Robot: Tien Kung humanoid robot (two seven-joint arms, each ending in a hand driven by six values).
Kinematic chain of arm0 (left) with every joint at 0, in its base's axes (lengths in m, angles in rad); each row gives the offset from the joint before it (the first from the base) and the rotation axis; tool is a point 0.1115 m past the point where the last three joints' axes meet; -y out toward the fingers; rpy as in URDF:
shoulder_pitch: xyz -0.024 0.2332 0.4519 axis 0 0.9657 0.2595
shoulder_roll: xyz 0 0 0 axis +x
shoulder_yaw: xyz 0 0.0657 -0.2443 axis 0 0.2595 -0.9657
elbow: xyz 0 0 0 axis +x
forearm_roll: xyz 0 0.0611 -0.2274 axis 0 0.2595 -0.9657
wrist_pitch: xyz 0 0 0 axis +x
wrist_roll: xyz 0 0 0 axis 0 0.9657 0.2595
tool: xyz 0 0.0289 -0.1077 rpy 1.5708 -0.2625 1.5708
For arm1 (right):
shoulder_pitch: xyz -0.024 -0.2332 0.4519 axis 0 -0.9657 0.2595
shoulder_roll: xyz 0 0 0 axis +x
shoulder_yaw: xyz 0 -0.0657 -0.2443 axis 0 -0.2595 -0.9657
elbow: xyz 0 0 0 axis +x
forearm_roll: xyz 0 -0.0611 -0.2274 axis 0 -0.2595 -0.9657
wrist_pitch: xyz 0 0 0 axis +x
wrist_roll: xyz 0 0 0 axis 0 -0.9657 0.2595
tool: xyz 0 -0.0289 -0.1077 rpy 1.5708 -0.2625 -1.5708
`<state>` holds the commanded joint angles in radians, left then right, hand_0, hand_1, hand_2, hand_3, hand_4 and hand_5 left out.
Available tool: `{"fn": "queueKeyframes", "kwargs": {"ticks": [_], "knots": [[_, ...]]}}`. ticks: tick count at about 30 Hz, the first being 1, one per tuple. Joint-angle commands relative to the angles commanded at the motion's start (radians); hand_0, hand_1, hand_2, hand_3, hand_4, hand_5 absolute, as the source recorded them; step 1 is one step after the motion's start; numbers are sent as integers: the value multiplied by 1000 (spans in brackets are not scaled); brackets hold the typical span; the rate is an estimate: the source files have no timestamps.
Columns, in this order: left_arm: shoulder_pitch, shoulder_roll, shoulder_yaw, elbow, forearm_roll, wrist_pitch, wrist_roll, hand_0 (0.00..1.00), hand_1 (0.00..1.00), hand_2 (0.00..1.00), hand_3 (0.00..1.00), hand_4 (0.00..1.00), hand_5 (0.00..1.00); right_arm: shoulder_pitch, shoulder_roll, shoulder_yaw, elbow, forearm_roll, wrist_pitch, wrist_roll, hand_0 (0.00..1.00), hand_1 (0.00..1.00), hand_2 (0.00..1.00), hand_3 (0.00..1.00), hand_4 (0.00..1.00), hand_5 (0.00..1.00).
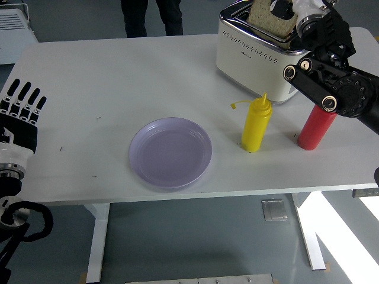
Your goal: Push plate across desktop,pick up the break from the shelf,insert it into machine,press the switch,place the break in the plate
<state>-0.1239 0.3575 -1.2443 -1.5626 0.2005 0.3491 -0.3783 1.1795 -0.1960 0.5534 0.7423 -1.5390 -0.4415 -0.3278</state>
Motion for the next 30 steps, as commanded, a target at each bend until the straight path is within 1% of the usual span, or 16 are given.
{"fn": "queueKeyframes", "kwargs": {"ticks": [1, 6, 7, 13, 14, 15, 19, 20, 23, 30], "knots": [[-1, 0, 0, 0, -1, 0, -1, 801, 720, 698, 678, 665, 998, 2, 3, -5, -1, -3, 9, -1, 406, 543, 580, 564, 383, 2], [-6, 2, 5, 1, -3, 0, -2, 801, 720, 698, 678, 665, 998, 11, 19, -24, -14, -17, 43, -5, 406, 543, 580, 564, 383, 2], [-7, 2, 7, 1, -4, 0, -2, 800, 721, 697, 678, 664, 998, 13, 24, -26, -20, -21, 51, -6, 434, 623, 675, 648, 499, 9], [-11, 3, 12, 1, -11, -1, -3, 800, 721, 697, 678, 664, 998, 24, 45, -30, -50, -41, 91, -16, 434, 623, 675, 648, 499, 9], [-11, 3, 12, 1, -12, -1, -3, 799, 720, 694, 678, 665, 998, 26, 47, -31, -56, -43, 97, -19, 478, 681, 753, 717, 551, 67], [-12, 3, 12, 2, -13, -1, -3, 799, 720, 694, 678, 665, 998, 27, 50, -32, -61, -44, 102, -21, 478, 681, 753, 717, 551, 67], [-14, 3, 14, 3, -18, -2, -4, 799, 720, 694, 678, 665, 998, 31, 58, -29, -84, -50, 112, -26, 478, 681, 753, 717, 551, 67], [-14, 3, 15, 4, -19, -2, -5, 799, 717, 694, 676, 663, 998, 31, 59, -29, -88, -50, 114, -27, 507, 709, 786, 748, 584, 105], [-15, 2, 16, 5, -21, -3, -5, 799, 717, 694, 676, 663, 998, 33, 61, -26, -96, -48, 120, -28, 507, 709, 786, 748, 584, 105], [-17, 2, 18, 7, -25, -2, -5, 798, 717, 693, 677, 662, 998, 34, 60, -10, -90, -45, 129, -27, 517, 717, 795, 752, 595, 112]]}}
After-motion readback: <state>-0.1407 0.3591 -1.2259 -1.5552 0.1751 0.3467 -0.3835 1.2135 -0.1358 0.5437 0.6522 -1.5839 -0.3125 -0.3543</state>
